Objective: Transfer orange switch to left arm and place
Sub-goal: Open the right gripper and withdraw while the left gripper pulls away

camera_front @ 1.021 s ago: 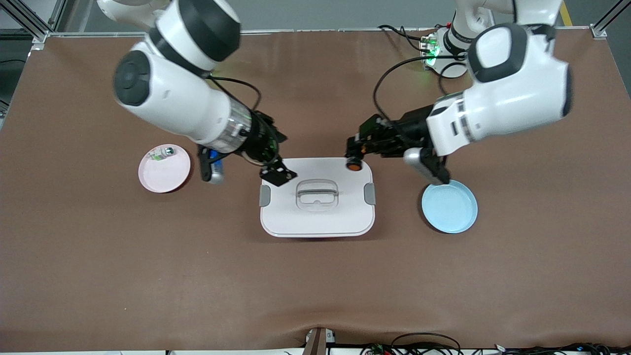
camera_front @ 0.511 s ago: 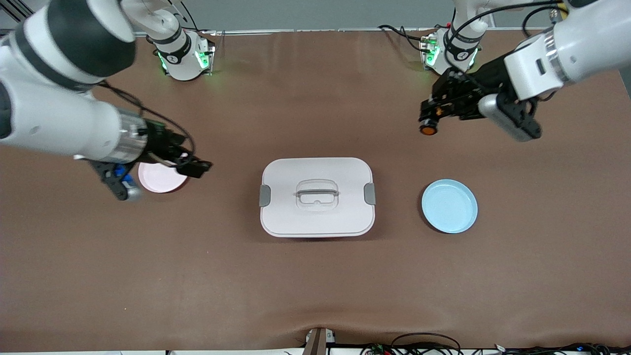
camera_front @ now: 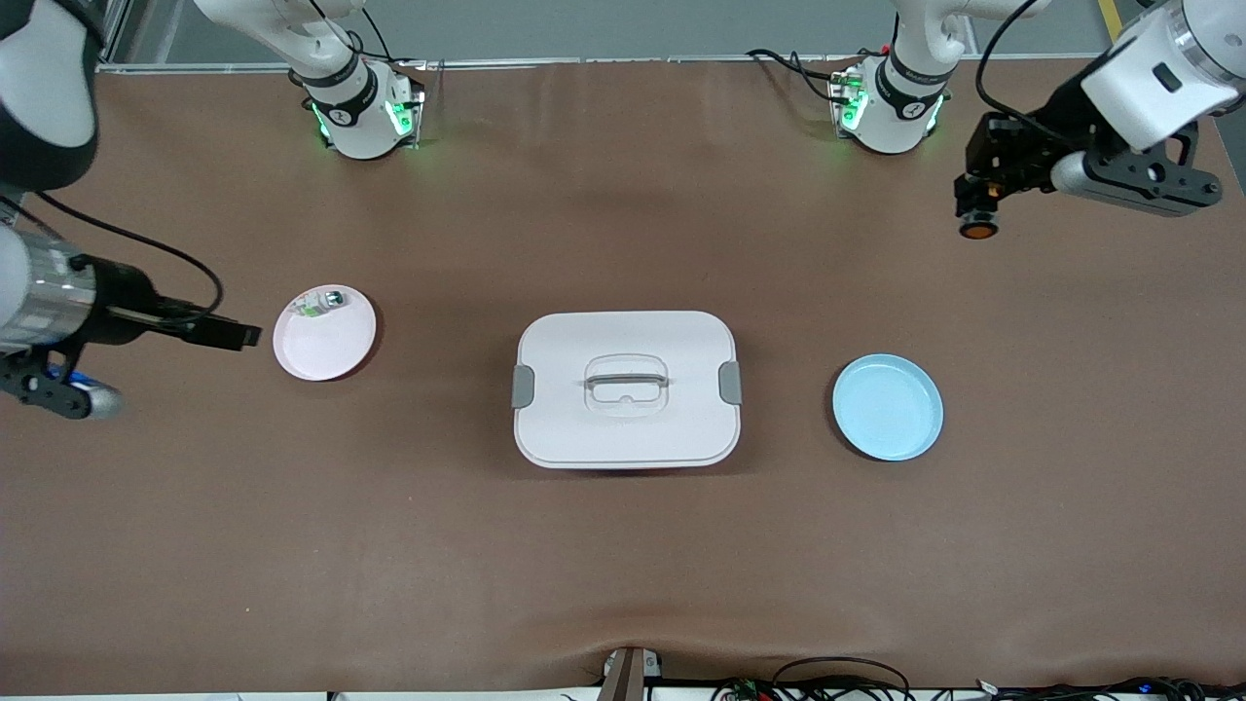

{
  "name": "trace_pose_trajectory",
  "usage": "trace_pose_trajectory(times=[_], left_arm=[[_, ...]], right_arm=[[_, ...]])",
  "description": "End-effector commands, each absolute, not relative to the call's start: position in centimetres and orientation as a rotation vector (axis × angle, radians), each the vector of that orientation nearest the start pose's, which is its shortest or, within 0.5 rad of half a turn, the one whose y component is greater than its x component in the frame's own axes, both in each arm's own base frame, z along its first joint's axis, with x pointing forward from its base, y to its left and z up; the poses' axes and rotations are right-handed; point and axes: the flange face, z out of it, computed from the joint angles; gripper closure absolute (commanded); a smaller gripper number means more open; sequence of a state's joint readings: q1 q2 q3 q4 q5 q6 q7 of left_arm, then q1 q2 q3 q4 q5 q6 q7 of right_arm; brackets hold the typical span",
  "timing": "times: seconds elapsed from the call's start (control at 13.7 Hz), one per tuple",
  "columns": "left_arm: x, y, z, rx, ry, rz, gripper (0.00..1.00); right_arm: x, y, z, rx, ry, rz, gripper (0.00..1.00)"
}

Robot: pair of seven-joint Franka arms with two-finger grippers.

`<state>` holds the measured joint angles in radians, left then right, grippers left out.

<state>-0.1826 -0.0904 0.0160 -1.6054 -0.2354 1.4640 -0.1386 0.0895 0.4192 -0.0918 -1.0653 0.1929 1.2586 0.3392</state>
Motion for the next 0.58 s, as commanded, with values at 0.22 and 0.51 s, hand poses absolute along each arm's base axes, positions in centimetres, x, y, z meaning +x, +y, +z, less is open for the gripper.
trace_pose_trajectory(times=[0.22, 0.51], left_arm=[[51.6, -7.4, 59.3, -3.243, -0.443, 0.167, 1.00], [54.0, -6.9, 54.1, -3.053, -1.017, 0.176, 1.00]], right_arm=[[64.4, -1.7, 57.9, -3.095, 0.217, 0.317, 0.00], [65.0, -2.2, 57.2, -3.156, 0.216, 0.297, 0.00]])
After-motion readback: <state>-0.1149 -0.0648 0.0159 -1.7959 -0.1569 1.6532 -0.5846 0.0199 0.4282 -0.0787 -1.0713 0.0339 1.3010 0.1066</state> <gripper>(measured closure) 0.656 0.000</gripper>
